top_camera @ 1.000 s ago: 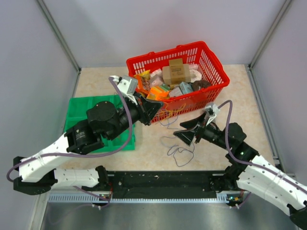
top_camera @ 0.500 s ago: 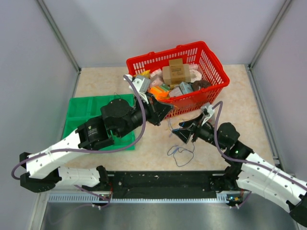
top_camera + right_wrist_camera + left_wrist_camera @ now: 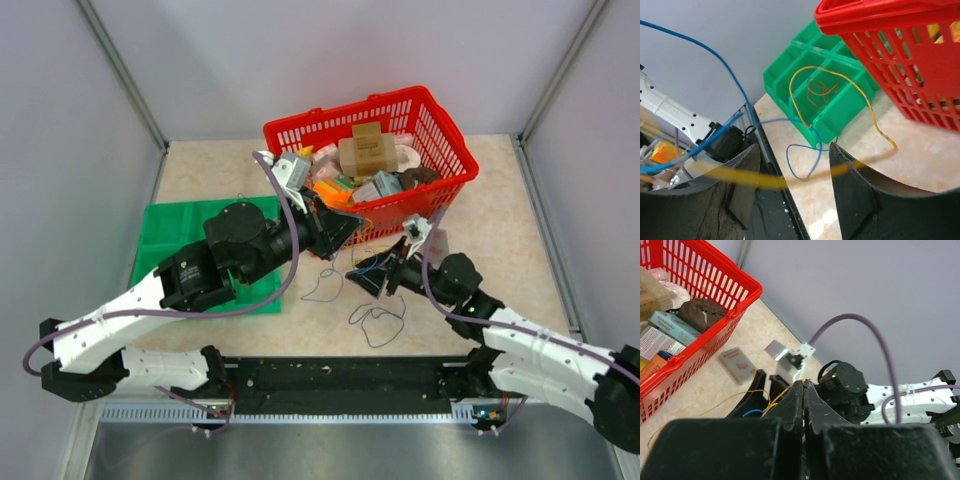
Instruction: Untangle the cables
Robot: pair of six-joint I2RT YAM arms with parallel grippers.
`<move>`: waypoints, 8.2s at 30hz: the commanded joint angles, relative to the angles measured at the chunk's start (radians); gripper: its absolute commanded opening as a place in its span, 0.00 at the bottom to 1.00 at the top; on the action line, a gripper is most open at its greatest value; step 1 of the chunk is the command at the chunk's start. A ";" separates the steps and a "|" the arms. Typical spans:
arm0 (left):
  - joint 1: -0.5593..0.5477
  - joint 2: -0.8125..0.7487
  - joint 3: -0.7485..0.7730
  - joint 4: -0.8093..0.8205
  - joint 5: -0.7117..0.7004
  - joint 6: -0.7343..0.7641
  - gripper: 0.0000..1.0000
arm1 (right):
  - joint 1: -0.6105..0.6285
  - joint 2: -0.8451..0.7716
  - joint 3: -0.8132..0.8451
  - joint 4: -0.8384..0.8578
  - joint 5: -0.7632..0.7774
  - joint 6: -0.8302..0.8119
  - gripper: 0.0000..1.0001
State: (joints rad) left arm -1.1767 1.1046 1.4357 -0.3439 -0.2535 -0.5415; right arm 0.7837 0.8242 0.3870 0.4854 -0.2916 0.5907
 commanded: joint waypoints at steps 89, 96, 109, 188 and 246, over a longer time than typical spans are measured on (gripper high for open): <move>1.101 0.179 -0.130 -0.158 -0.196 0.060 0.00 | 0.063 -0.605 0.089 -0.729 0.600 -0.051 0.00; 1.170 0.259 -0.221 -0.191 -0.191 -0.116 0.00 | 0.065 -0.606 0.095 -0.734 0.600 -0.065 0.00; 1.252 0.273 -0.285 -0.216 -0.124 -0.245 0.66 | 0.063 -0.539 0.141 -0.735 0.497 -0.106 0.00; 1.319 0.391 -0.322 -0.113 -0.087 -0.250 0.00 | 0.063 -0.496 0.108 -0.676 0.410 -0.123 0.00; 1.263 0.611 -0.207 -0.187 0.077 -0.382 0.50 | 0.063 -0.527 0.102 -0.703 0.419 -0.123 0.00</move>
State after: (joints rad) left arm 0.0887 1.7958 1.2472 -0.5400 -0.1463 -0.9463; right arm 0.8425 0.3130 0.4839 -0.2276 0.1116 0.4717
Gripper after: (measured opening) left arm 0.485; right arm 0.008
